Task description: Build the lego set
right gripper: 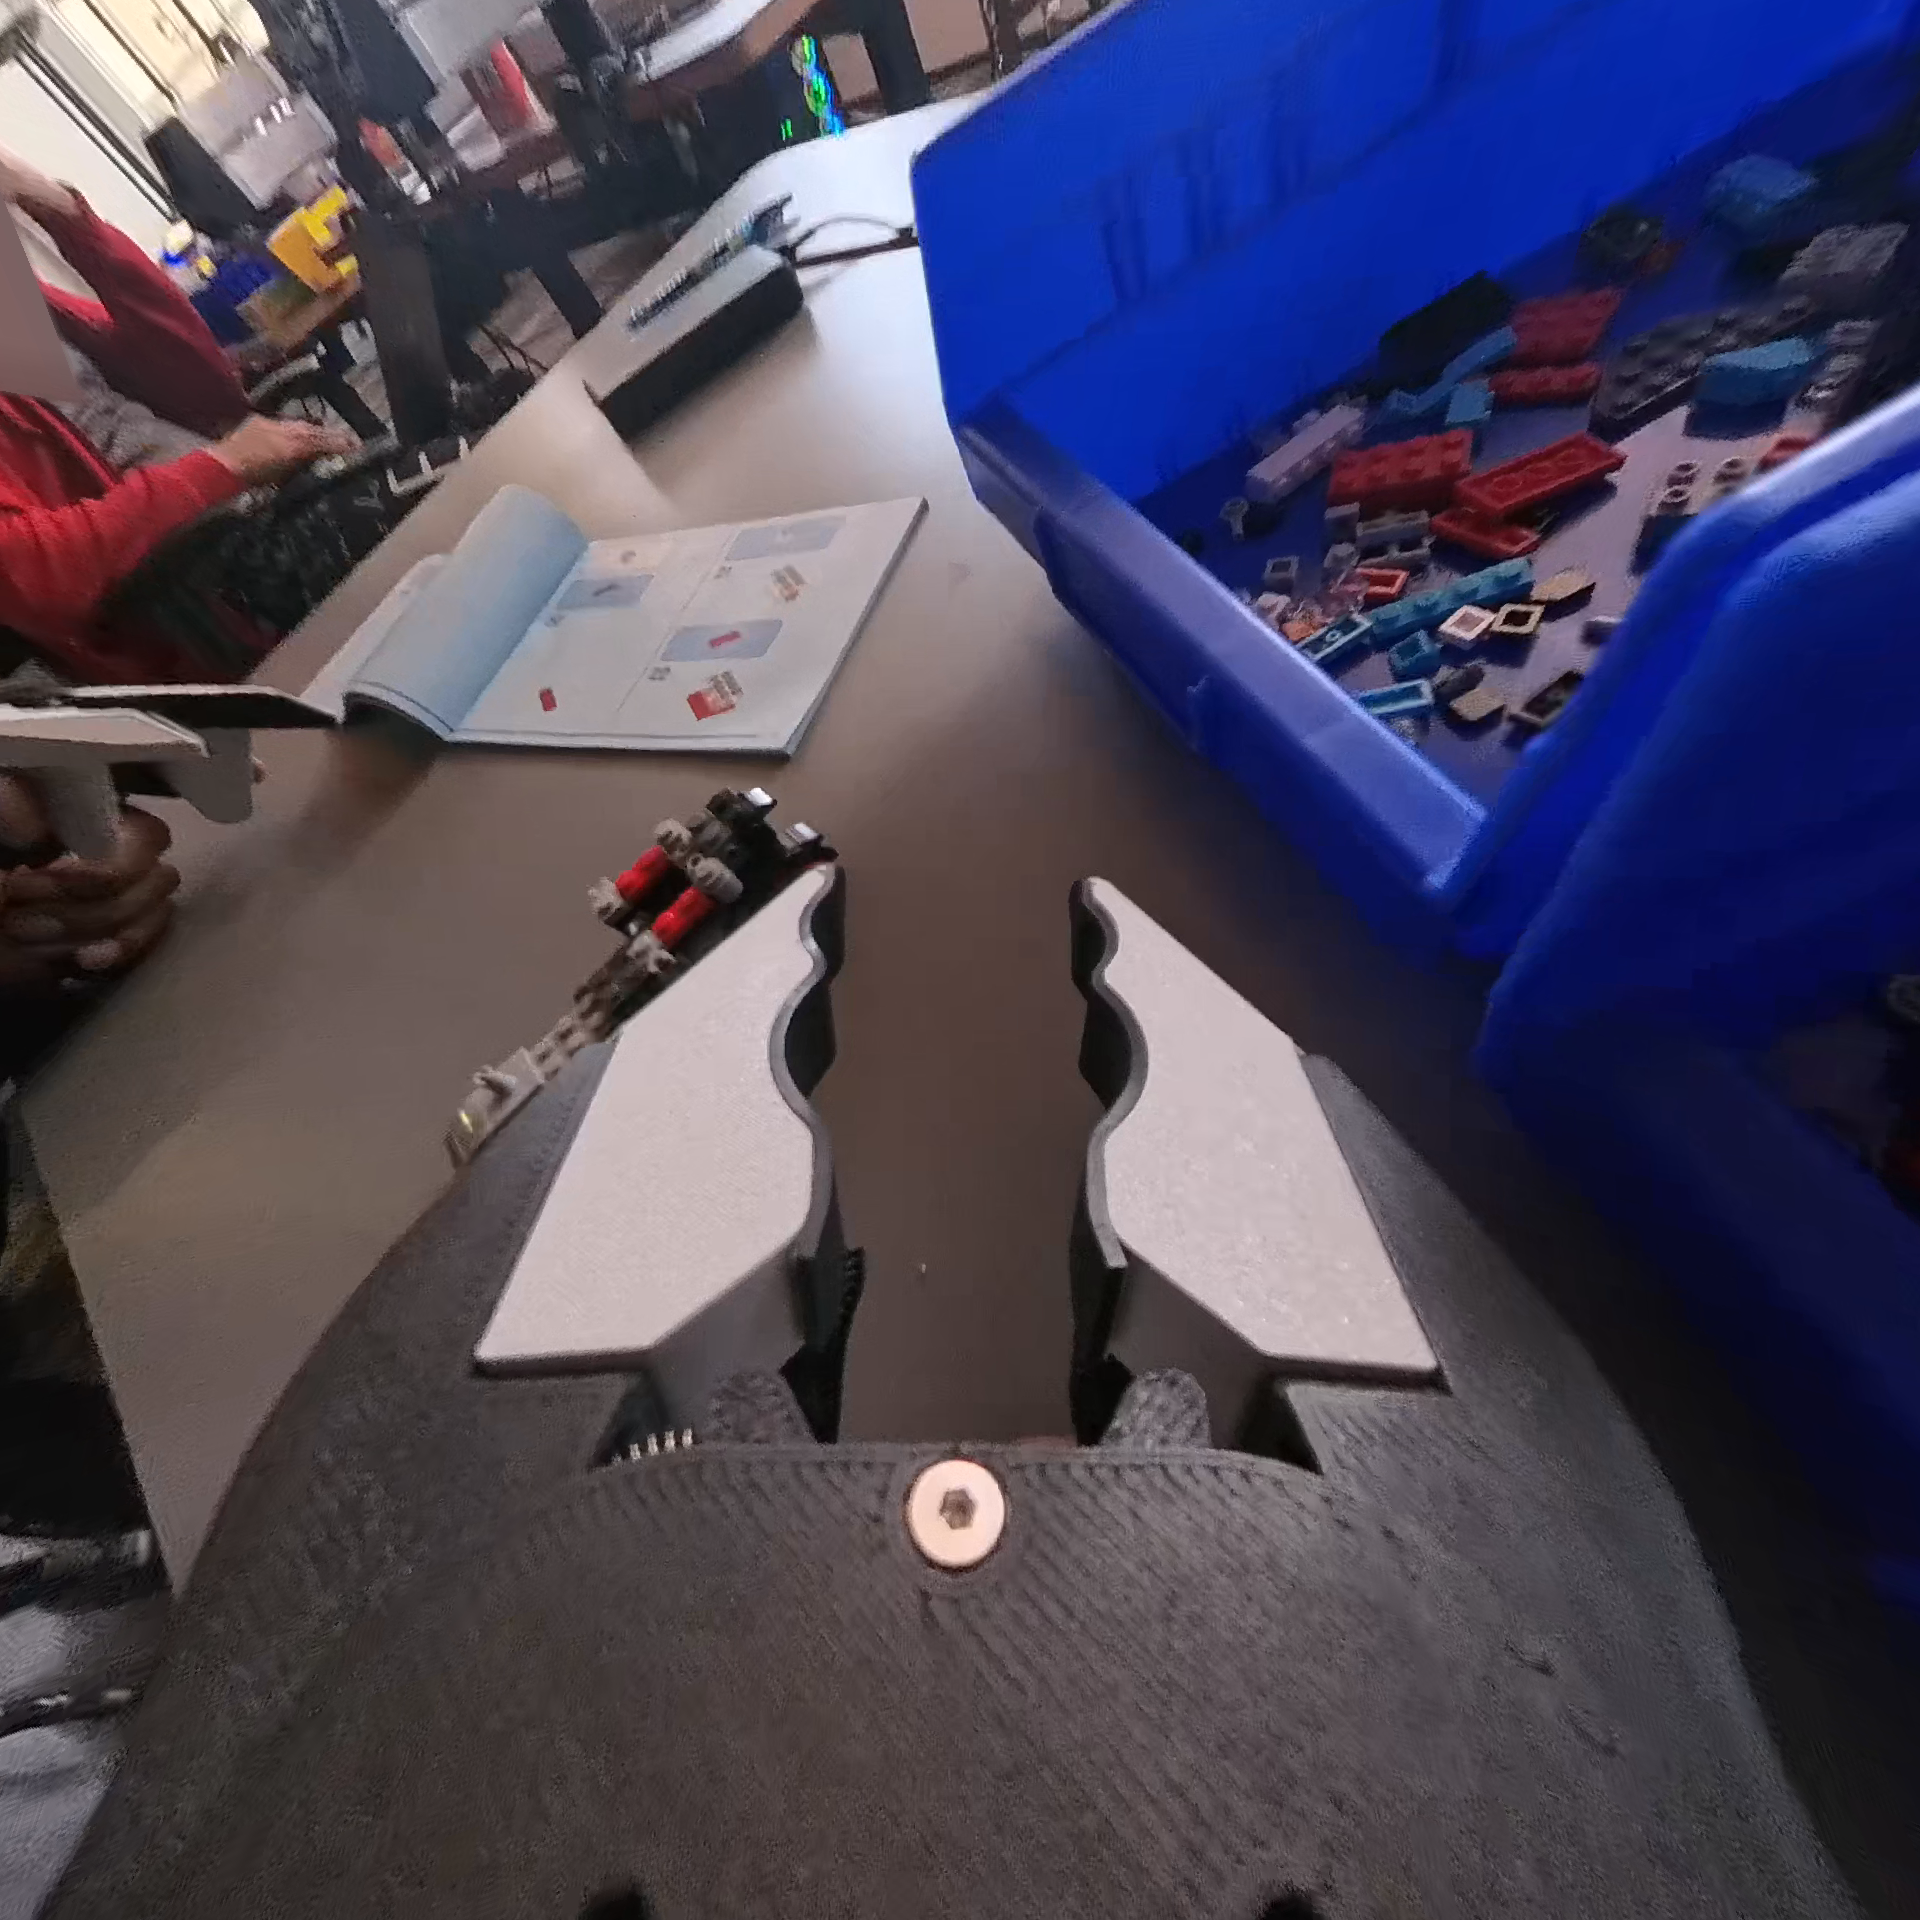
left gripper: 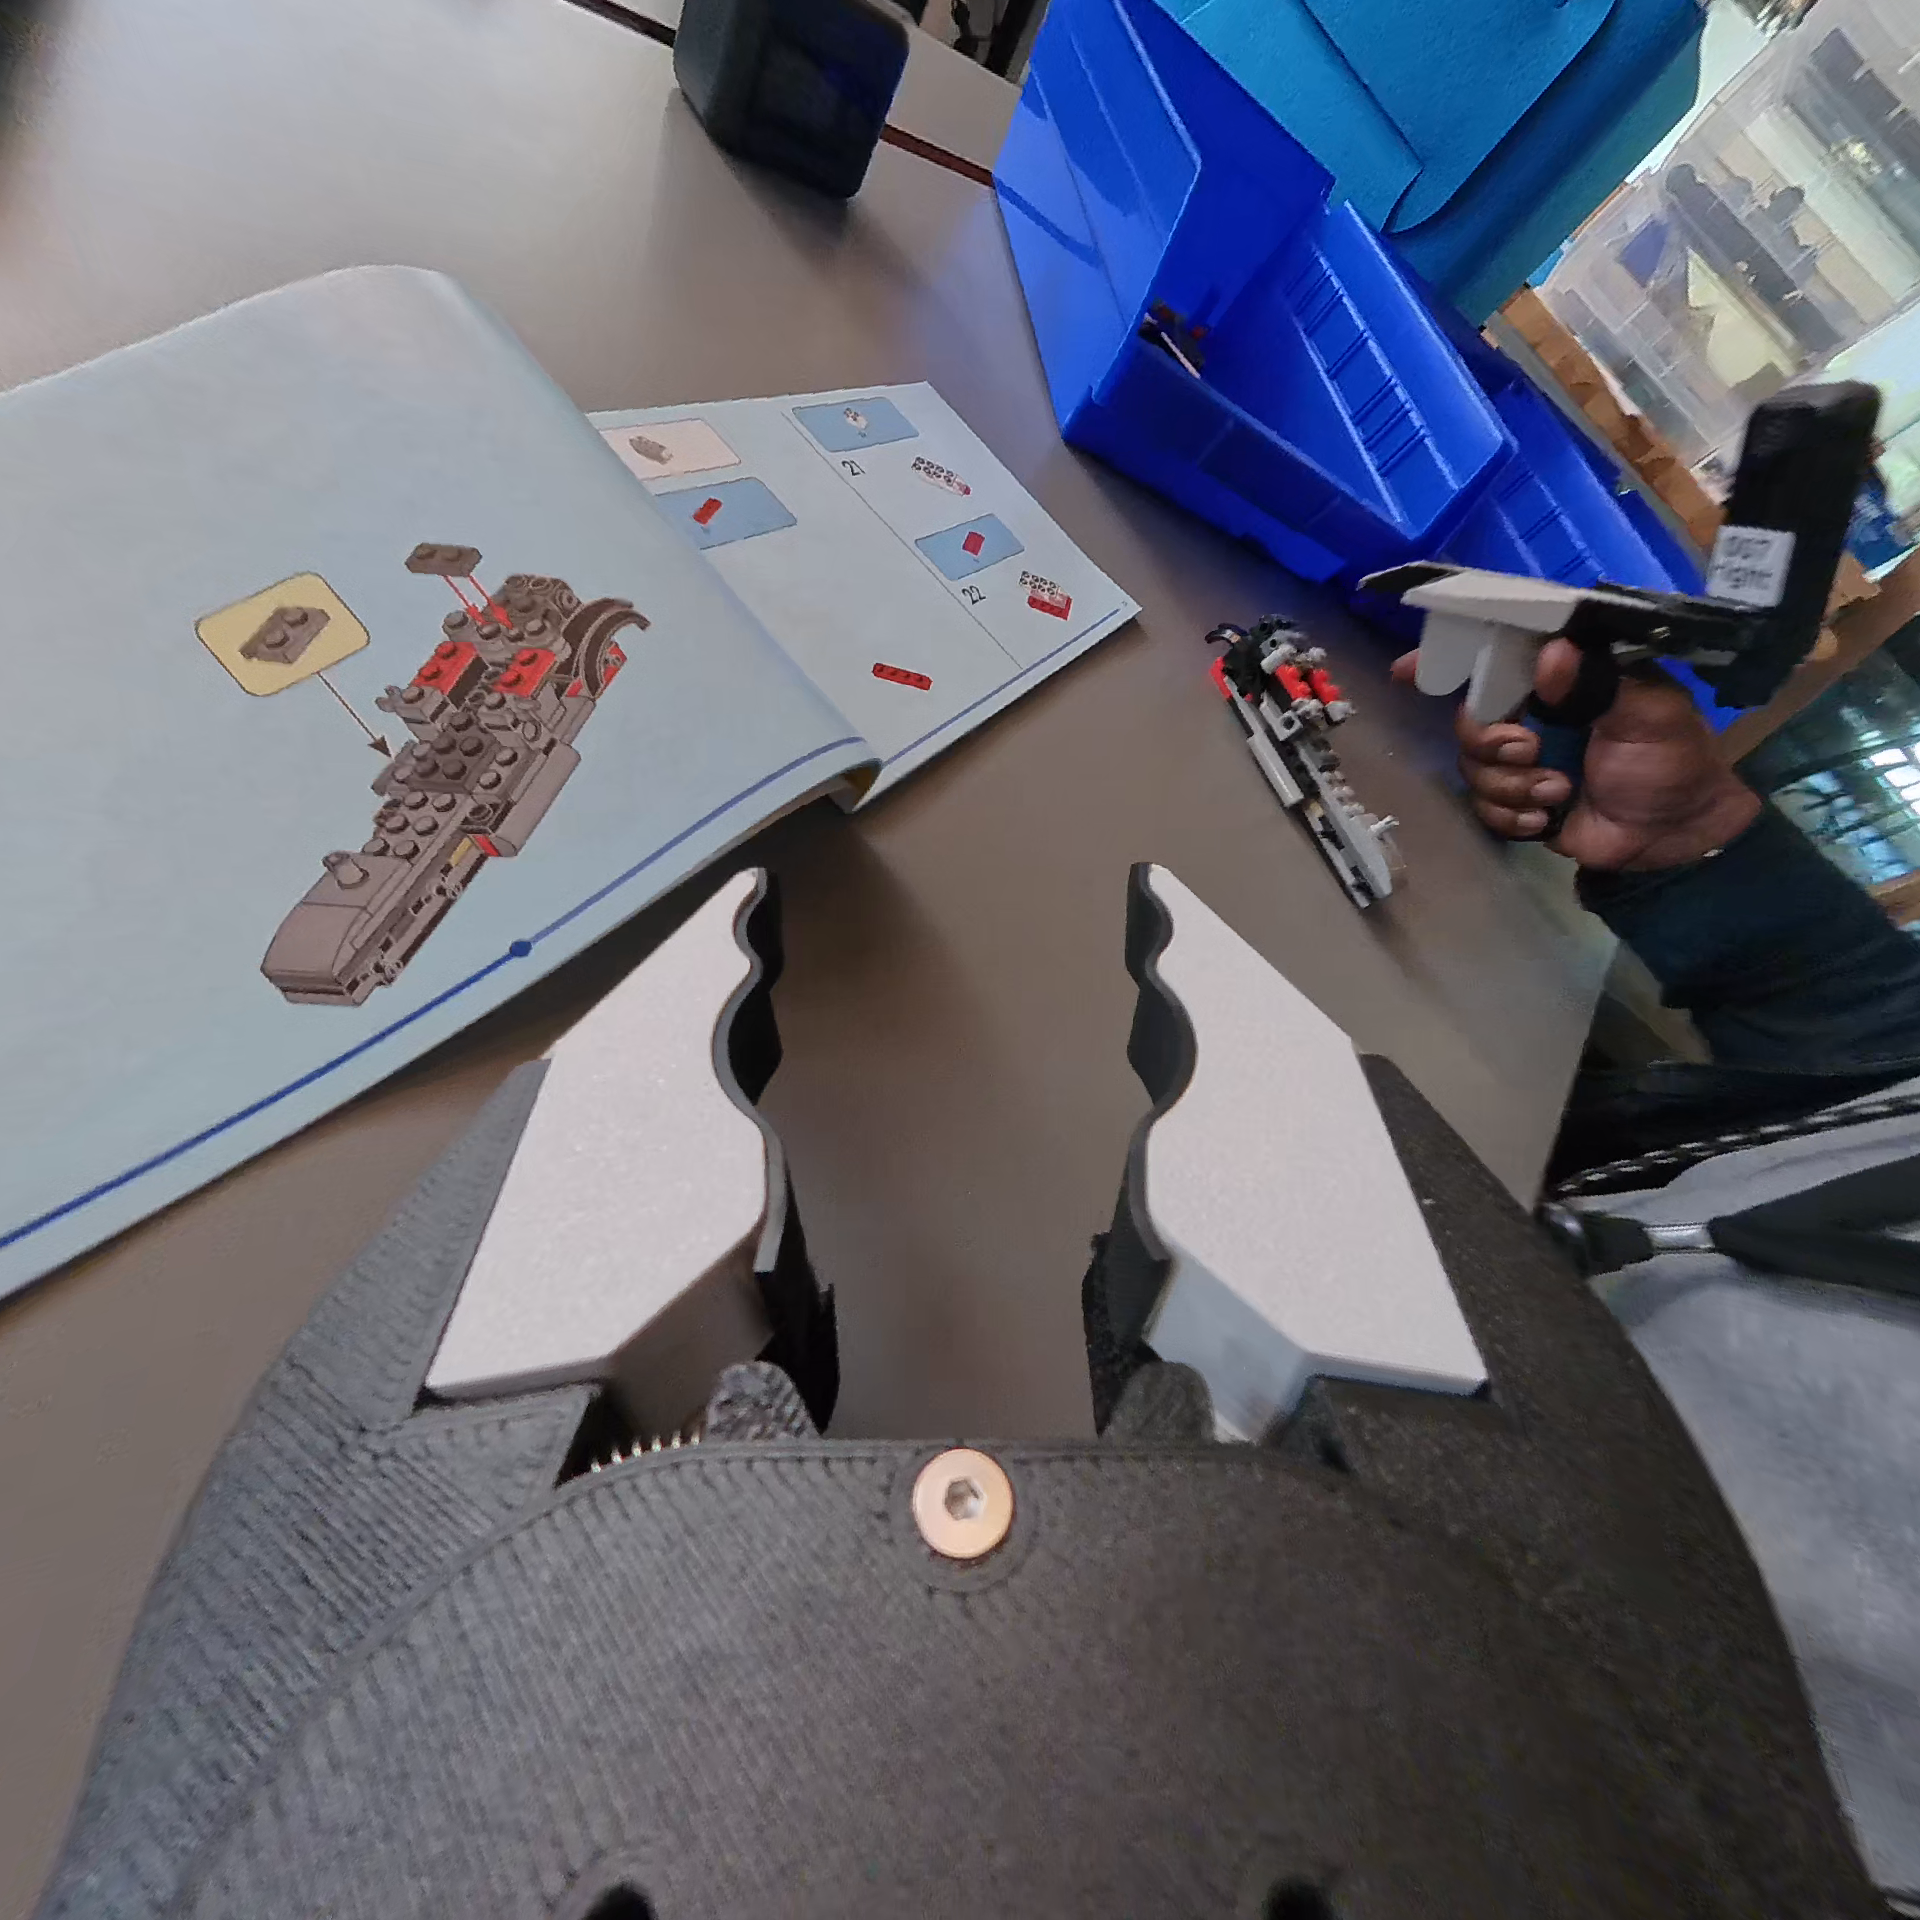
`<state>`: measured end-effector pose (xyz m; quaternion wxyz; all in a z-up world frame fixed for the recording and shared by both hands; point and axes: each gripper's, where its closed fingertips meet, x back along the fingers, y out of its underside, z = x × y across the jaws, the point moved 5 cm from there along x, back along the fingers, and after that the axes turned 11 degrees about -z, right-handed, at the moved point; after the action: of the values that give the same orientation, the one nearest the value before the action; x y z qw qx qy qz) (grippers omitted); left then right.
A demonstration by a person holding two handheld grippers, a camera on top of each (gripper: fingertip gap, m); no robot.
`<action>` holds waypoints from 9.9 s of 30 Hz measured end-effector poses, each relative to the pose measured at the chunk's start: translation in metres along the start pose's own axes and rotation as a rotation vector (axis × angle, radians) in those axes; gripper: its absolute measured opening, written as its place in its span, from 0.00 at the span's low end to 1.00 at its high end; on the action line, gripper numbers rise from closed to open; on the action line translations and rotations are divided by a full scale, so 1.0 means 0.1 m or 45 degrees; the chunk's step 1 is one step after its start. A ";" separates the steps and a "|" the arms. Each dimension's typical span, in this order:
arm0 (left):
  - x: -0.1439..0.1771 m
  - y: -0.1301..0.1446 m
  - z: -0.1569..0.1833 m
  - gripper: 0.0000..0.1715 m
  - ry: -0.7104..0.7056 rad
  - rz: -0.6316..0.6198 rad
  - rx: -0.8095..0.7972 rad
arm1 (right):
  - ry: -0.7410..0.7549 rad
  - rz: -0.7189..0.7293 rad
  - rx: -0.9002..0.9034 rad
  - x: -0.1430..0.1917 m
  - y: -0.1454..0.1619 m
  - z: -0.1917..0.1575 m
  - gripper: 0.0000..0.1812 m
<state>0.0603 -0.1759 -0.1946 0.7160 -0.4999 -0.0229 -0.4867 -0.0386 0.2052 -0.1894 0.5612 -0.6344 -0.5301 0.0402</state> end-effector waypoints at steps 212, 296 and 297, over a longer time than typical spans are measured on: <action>-1.00 -0.34 0.42 0.34 -0.414 -0.022 -0.073 | -0.105 0.293 0.002 0.90 0.10 0.52 0.18; -1.13 -0.28 0.41 0.33 -0.729 -0.179 -0.214 | -0.235 0.619 -0.092 1.32 0.16 0.49 0.07; -1.13 -0.28 0.41 0.33 -0.735 -0.184 -0.217 | -0.240 0.622 -0.092 1.32 0.16 0.49 0.07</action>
<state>-0.0002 -0.0705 -0.2137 0.5991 -0.6727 -0.2198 -0.3745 -0.0029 0.3358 -0.1476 0.4600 -0.7566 -0.4123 0.2144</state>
